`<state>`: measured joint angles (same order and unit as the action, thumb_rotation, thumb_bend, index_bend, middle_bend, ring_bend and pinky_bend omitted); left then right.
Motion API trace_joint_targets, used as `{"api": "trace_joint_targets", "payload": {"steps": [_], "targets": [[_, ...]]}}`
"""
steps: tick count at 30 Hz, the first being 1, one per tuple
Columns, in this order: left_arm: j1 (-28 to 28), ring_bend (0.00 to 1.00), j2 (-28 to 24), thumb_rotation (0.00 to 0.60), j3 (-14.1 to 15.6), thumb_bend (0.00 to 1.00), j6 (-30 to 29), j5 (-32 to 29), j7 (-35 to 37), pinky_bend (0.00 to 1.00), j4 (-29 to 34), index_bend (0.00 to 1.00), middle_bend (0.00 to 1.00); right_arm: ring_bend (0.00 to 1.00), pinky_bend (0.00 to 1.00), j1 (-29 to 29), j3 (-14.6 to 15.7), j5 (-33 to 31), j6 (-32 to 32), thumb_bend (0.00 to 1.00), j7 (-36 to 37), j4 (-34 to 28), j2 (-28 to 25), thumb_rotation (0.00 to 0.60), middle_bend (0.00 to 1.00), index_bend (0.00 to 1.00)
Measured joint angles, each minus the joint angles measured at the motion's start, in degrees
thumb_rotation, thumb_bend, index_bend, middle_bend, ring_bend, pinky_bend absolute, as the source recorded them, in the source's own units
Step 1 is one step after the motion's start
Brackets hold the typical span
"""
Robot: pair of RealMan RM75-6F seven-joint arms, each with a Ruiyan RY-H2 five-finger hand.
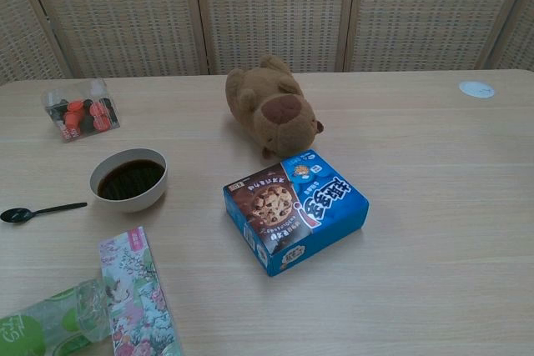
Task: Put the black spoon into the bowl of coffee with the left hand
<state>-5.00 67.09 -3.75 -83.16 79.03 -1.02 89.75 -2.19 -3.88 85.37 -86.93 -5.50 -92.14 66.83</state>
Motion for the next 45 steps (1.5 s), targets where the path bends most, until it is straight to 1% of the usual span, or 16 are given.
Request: {"api": "trace_joint_targets", "payload": {"steps": [7,13,15,17,18,20,21,25,26,30,32,33,35,38,41,45], "targets": [[-0.1,0.00,-0.3,0.600,-0.1,0.37,-0.2,0.8,0.0,0.00,0.3,0.00,0.00,0.00,0.10,0.2,0.1,0.1,-0.2,0.26,0.3,0.2,0.0,0.600,0.12,0.21],[-0.7,0.00,-0.6,0.600,0.0,0.38,0.7,1.3,-0.6,0.00,0.0,0.00,0.00,0.00,0.10,0.3,0.1,0.2,-0.4,0.26,0.6,0.3,-0.1,0.600,0.12,0.21],[-1.3,0.03,-0.7,0.600,0.0,0.38,1.5,1.5,-1.3,0.05,-0.2,0.00,0.06,0.00,0.10,0.3,0.1,0.3,-0.5,0.26,0.8,0.4,-0.1,0.600,0.12,0.21],[-2.0,0.13,-0.9,0.600,-0.1,0.38,2.6,1.5,-2.2,0.22,-0.5,0.00,0.19,0.00,0.10,0.4,0.2,0.3,-0.6,0.26,0.9,0.5,-0.1,0.600,0.12,0.21],[-2.3,0.20,-1.0,0.600,-0.1,0.38,3.1,1.5,-2.5,0.32,-0.5,0.00,0.27,0.00,0.10,0.5,0.2,0.3,-0.6,0.26,1.0,0.5,-0.1,0.600,0.12,0.21],[-3.0,0.31,-1.2,0.600,0.0,0.38,4.5,1.5,-3.3,0.43,-0.8,0.00,0.39,0.00,0.10,0.6,0.2,0.2,-0.7,0.26,1.0,0.6,-0.1,0.600,0.12,0.21],[-3.4,0.34,-1.3,0.600,0.1,0.38,5.2,1.5,-3.6,0.46,-0.9,0.00,0.43,0.00,0.10,0.6,0.2,0.2,-0.7,0.26,1.0,0.6,-0.2,0.600,0.12,0.21],[-5.0,0.52,-1.6,0.600,0.5,0.38,8.3,1.5,-5.2,0.61,-1.6,0.01,0.61,0.00,0.10,0.7,0.3,0.1,-0.7,0.26,1.1,0.5,-0.3,0.600,0.12,0.21],[-5.5,0.55,-1.7,0.600,0.6,0.38,9.5,1.5,-5.7,0.63,-1.8,0.02,0.65,0.00,0.10,0.8,0.3,0.2,-0.8,0.26,1.1,0.5,-0.4,0.600,0.12,0.21],[-7.6,0.66,-2.2,0.600,1.1,0.38,13.9,1.1,-7.1,0.67,-2.3,0.04,0.75,0.00,0.10,0.9,0.4,0.0,-0.7,0.26,1.1,0.5,-0.4,0.600,0.12,0.21],[-8.7,0.70,-2.5,0.600,1.4,0.41,16.6,0.8,-7.8,0.68,-2.5,0.07,0.79,0.00,0.12,0.9,0.4,-0.1,-0.5,0.26,1.1,0.4,-0.5,0.600,0.12,0.21],[-9.3,0.70,-2.8,0.600,1.6,0.44,17.9,0.6,-8.1,0.68,-2.5,0.07,0.79,0.00,0.12,0.9,0.4,-0.1,-0.5,0.26,1.1,0.3,-0.6,0.600,0.12,0.21],[-10.5,0.73,-3.5,0.600,2.1,0.56,21.4,0.0,-8.6,0.69,-2.4,0.07,0.82,0.00,0.13,0.9,0.5,0.0,-0.5,0.26,1.0,0.2,-0.7,0.600,0.12,0.21],[-12.8,0.75,-4.6,0.600,2.7,0.66,27.6,-1.4,-9.3,0.69,-1.9,0.07,0.84,0.00,0.13,1.1,0.5,-0.1,-0.6,0.26,0.8,0.1,-0.7,0.600,0.12,0.21],[-15.4,0.75,-5.3,0.600,3.2,0.69,33.6,-4.1,-10.5,0.69,-1.7,0.07,0.86,0.00,0.13,1.4,0.6,-0.2,-0.8,0.26,0.8,0.0,-0.9,0.600,0.12,0.21],[-18.2,0.76,-5.4,0.600,3.8,0.69,38.2,-8.2,-12.6,0.69,-2.1,0.07,0.86,0.00,0.13,1.7,0.7,-0.3,-1.1,0.26,0.7,-0.1,-1.1,0.600,0.12,0.21]]}}
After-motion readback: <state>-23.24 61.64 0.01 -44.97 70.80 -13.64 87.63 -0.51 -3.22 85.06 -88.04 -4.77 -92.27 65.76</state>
